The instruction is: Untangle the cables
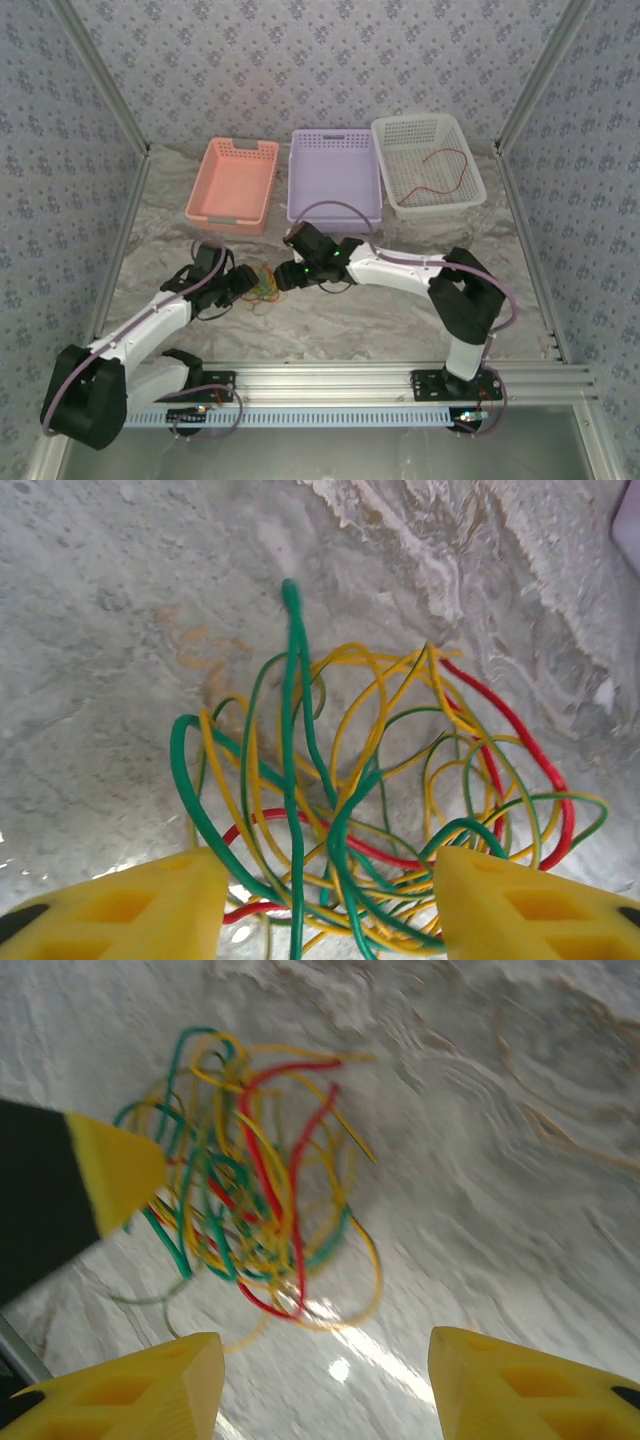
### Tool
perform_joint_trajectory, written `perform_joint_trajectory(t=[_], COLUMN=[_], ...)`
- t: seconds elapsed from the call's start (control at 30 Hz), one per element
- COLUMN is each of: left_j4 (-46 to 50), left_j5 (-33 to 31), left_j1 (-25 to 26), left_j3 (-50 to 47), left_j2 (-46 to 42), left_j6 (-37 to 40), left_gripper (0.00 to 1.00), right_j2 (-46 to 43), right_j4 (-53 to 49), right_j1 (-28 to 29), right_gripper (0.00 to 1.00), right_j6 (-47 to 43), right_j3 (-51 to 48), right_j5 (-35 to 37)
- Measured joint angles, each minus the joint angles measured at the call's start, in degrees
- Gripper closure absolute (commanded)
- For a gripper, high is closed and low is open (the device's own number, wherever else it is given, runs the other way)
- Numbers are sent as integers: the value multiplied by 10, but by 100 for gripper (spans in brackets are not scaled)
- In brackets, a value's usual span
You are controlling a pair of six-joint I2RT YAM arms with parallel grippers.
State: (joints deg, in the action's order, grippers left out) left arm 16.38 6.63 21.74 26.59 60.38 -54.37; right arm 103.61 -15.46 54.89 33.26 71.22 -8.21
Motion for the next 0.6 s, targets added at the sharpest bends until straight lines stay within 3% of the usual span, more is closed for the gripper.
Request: perform_joint_trajectory(t=[0.13, 0.33, 0.4, 0.47, 0.53, 0.6], left_j4=[-25, -43, -45, -47, -46, -41], left_j5=[0, -4, -7, -10, -15, -21], left_j1=[0, -2, -4, -4, -4, -4], left_j3=[-13, -27, -28, -28, -28, -28], left_j2=[8, 9, 9, 9, 6, -5], left_j6=[-2, -3, -2, -3, -2, -1], left_gripper=[49, 61, 71, 87, 100, 100], right_j2=[54, 110, 119, 123, 122, 114], right_j4=[19, 22, 21, 21, 23, 31], right_j1=[0, 0, -1, -2, -3, -4], right_gripper=[54, 67, 79, 96, 100, 100], right_j6=[2, 4, 7, 7, 10, 9], right_j3=[58, 97, 97, 97, 97, 86], right_j5=[-8, -13, -14, -16, -12, -1])
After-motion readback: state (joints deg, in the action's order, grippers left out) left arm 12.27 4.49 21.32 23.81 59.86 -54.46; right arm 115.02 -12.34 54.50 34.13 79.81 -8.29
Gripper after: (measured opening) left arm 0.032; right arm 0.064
